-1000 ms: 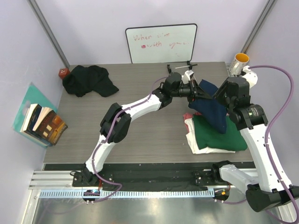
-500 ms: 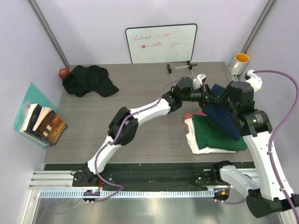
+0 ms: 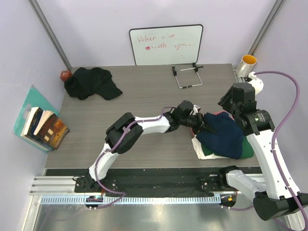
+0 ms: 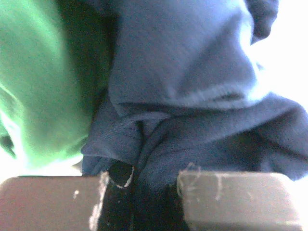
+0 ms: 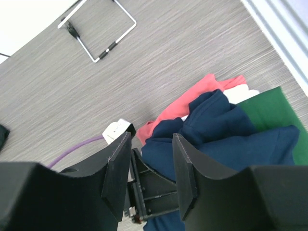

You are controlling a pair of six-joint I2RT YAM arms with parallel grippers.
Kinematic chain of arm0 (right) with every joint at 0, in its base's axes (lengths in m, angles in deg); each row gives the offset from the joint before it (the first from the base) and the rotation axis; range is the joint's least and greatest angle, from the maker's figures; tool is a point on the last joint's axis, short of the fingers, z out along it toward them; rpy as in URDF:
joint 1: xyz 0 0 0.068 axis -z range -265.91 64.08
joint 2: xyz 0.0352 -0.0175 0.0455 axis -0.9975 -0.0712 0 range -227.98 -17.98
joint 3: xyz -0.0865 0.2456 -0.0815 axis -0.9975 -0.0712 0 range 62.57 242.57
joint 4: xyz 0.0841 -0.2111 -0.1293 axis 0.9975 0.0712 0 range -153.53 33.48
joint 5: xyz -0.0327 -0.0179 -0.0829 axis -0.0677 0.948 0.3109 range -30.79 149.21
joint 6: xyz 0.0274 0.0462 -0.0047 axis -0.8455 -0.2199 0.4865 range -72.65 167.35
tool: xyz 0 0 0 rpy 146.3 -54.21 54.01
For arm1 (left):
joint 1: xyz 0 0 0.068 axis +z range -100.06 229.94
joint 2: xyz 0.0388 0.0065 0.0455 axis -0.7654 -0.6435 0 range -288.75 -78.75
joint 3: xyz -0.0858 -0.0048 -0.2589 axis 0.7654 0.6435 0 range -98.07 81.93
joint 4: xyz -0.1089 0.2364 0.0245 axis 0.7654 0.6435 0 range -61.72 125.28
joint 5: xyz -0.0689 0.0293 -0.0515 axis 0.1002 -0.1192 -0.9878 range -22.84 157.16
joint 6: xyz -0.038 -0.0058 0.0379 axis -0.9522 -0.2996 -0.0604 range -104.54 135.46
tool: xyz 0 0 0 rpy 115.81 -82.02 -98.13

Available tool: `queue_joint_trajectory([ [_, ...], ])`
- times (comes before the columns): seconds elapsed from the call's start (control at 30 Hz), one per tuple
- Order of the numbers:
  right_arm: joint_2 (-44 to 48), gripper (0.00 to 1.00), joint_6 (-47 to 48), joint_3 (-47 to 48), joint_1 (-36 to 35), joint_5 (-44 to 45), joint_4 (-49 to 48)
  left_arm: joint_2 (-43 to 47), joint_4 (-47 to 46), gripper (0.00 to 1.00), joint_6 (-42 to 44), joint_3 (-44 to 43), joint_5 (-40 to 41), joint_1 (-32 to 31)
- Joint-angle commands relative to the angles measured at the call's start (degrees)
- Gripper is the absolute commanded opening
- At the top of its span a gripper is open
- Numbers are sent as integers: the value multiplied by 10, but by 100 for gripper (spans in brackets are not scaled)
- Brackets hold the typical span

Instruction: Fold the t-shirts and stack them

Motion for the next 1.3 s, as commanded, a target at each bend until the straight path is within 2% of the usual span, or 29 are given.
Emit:
queue_joint_trajectory([
  [0.0,-7,45,-24,-12,0,-14,-37,58,38,0,18,-11,-21,-2],
  [0.1,-3,45,-28,-18,1,-23,-42,58,81,2,48,-30,-13,9],
  [0.27,1,45,-18,-6,0,-17,-41,60,144,22,88,-40,-3,22],
  [0.3,2,45,-17,-5,0,-16,-41,65,177,31,100,-42,2,23],
  [0.33,5,45,-17,-6,1,-15,-40,66,186,36,125,-47,4,26],
  [0.4,7,45,-19,-7,0,-16,-39,67,231,41,142,-52,9,32],
  [0.57,13,45,-25,-13,0,-22,-35,78,254,42,176,-35,11,61],
  [0.67,14,46,-29,-16,1,-26,-35,89,311,47,215,-37,17,80],
  [0.87,9,46,-33,-17,0,-31,-35,94,378,50,273,-53,24,108],
  [1.13,-2,46,-25,-1,1,-25,-35,91,400,48,288,-86,40,114],
  [1.27,-8,46,-20,2,1,-19,-35,82,403,45,283,-122,20,119],
])
